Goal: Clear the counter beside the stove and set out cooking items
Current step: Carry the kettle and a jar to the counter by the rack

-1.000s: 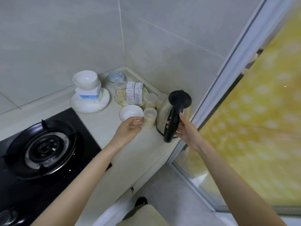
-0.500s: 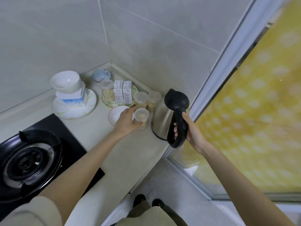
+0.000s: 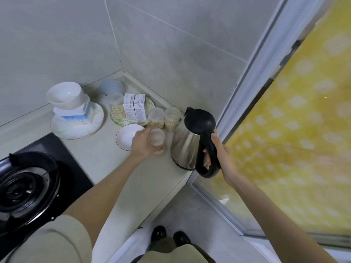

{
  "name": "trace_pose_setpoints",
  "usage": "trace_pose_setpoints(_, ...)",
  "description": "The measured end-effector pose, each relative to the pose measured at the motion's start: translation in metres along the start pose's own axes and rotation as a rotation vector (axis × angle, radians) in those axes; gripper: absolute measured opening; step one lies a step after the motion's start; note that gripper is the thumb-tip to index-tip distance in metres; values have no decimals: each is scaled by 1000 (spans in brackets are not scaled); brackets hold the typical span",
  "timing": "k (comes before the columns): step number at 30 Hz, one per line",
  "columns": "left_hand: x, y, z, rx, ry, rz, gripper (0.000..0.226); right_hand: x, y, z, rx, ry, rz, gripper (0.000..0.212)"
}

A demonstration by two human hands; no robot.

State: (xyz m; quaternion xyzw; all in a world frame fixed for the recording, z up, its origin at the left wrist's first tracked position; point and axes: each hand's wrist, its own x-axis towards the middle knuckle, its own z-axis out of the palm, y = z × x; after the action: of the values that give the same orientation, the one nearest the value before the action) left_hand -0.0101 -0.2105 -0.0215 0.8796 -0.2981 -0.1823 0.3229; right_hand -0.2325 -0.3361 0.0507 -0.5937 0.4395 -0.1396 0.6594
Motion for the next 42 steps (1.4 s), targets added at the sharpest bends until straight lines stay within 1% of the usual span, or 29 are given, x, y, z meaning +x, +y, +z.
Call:
trace_pose_setpoints(3, -13, 4, -4, -156, 58, 9, 72, -1, -10, -3, -8, 0, -31, 54)
trace_pose_setpoints(8, -51, 18, -20, -304, 149, 22, 70, -7, -25, -9, 74, -103, 7, 46)
trace_pose_setpoints(11, -79, 21, -30, -304, 188, 12, 74, -14, -29, -12, 103, -173, 13, 48)
trace_pose_setpoints(15, -127, 20, -41, -295, 287, -16, 77, -30, -36, -10, 69, -314, -1, 52)
trace_pose_setpoints(22, -221, 11, -59, -335, 466, -130, 73, -69, -46, 13, -77, -541, -71, 55)
trace_pose_setpoints(25, -263, 2, -68, -286, 553, -159, 76, -91, -45, 32, -122, -627, -89, 55)
trace_pose_setpoints(29, -336, -10, -85, -246, 695, -223, 71, -133, -41, 69, -181, -751, -124, 52)
trace_pose_setpoints(33, -418, -28, -99, -227, 825, -269, 69, -191, -30, 109, -269, -878, -200, 55)
trace_pose_setpoints(34, -451, -35, -102, -215, 861, -287, 69, -215, -22, 121, -292, -916, -219, 56)
trace_pose_setpoints(36, -487, -41, -105, -196, 900, -310, 69, -243, -15, 135, -301, -963, -237, 57)
trace_pose_setpoints(39, -566, -51, -111, -180, 973, -362, 69, -303, 6, 159, -313, -1077, -234, 58)
trace_pose_setpoints(42, -659, -61, -112, -156, 1038, -444, 70, -375, 31, 184, -329, -1202, -249, 57)
